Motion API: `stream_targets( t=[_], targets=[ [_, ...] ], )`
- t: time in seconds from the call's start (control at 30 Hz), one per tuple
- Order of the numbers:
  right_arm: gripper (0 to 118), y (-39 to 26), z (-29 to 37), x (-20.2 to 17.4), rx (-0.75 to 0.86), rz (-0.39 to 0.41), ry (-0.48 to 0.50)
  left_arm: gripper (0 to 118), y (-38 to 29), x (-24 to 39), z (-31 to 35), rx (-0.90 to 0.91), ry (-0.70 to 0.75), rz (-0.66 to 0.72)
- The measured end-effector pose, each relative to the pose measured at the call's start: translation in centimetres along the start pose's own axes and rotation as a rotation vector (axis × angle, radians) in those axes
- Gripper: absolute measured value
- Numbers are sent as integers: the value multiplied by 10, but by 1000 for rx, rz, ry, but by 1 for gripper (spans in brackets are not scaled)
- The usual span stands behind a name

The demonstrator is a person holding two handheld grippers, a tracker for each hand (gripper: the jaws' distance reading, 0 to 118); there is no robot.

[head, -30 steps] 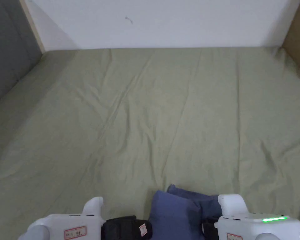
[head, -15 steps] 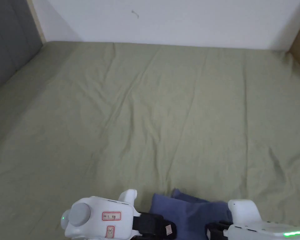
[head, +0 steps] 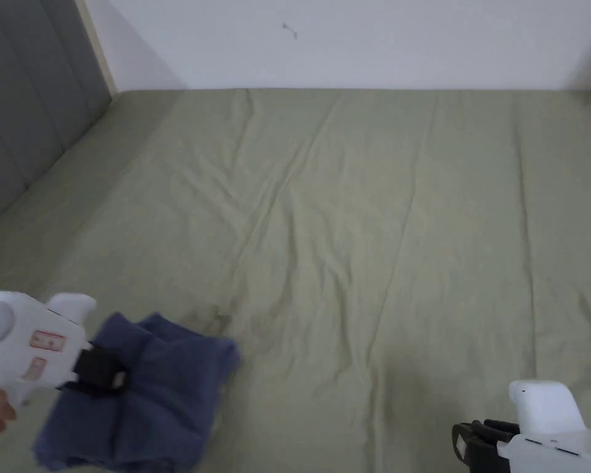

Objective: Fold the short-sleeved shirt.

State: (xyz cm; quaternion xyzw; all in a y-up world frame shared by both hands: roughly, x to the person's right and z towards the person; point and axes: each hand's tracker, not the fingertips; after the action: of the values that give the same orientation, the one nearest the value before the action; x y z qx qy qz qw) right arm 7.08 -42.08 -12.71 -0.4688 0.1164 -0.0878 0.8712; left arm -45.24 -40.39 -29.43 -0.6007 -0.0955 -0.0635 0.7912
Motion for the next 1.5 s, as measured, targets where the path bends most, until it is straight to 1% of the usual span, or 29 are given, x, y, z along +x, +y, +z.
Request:
stream_targets(
  t=[0.07, 0.1, 0.13, 0.17, 0.2, 0.27, 0.3, 0.33, 0.37, 0.4, 0.5, 0.53, 0.57, 0.6, 0.63, 0.67, 0.73, 0.8, 0.9, 0.97, 1.07, 1.1, 1.2, 1.27, 1.33, 1.43, 1.5],
  targets=[
    [3, -2, -1, 7, -8, -34, 1, 32, 10, -28, -2, -79, 236, -63],
    [3, -2, 0, 10, -7, -49, 2, 33, 12, -39, -3, -103, 333, -59],
    [3, -3, 0, 13, -3, -61, -2, 33, 15, -50, -8, -123, 395, -85],
    [3, -4, -1, 15, -6, -68, -12, 37, 14, -58, -11, -131, 436, -113],
    [3, -4, -2, 18, -9, -73, -20, 52, 12, -67, -15, -121, 454, -106],
    [3, -5, -4, 22, -20, -78, -37, 94, 9, -80, -21, -148, 522, -56],
    [3, -6, -3, 23, -22, -77, -38, 101, 7, -83, -22, -147, 565, -18],
    [3, -6, -3, 23, -23, -74, -39, 101, 5, -85, -18, -114, 574, 16],
    [3, -7, -3, 23, -26, -68, -41, 101, 2, -86, -11, -65, 548, 49],
    [3, -7, -3, 23, -28, -60, -43, 100, 2, -89, -5, -12, 491, 89],
    [3, -7, -2, 16, -28, -46, -54, 100, 1, -79, 11, 42, 382, 195],
    [3, -7, -1, 16, -22, -46, -48, 98, 1, -74, 18, 70, 347, 214],
    [3, -7, 1, 15, -17, -50, -42, 83, 1, -66, 23, 112, 297, 217],
    [3, -6, 4, 12, -12, -54, -36, 56, 0, -54, 28, 143, 242, 212],
    [3, -5, 6, 11, -7, -53, -31, 18, -1, -42, 31, 160, 209, 213],
    [3, -5, 9, 10, 0, -51, -31, 0, -4, -28, 33, 178, 194, 198],
    [3, -3, 16, 9, 19, -46, -28, 0, -10, 3, 39, 209, 108, 181],
    [3, -2, 25, 8, 44, -55, -19, 0, -15, 36, 45, 264, 60, 166],
    [3, -1, 38, 13, 89, -57, -13, 0, -25, 83, 60, 332, 69, 132],
    [3, 0, 50, 11, 127, -50, -30, 0, -29, 118, 77, 403, 88, 115],
    [3, 3, 69, 11, 200, -45, -32, 0, -40, 172, 103, 533, 175, 27],
    [3, 4, 77, 9, 235, -38, -37, 0, -47, 190, 113, 577, 196, -11],
    [3, 8, 101, 2, 326, -6, -81, 0, -63, 242, 142, 710, 194, -49],
    [3, 10, 120, -4, 402, 8, -91, 0, -75, 268, 158, 795, 206, -71],
    [3, 12, 144, -10, 485, 32, -105, 0, -87, 300, 177, 894, 236, -74],
    [3, 14, 180, -22, 610, 60, -157, 0, -102, 329, 194, 1009, 257, -90],
    [3, 14, 202, -27, 671, 73, -197, 0, -111, 349, 208, 1072, 229, -59]
  ],
)
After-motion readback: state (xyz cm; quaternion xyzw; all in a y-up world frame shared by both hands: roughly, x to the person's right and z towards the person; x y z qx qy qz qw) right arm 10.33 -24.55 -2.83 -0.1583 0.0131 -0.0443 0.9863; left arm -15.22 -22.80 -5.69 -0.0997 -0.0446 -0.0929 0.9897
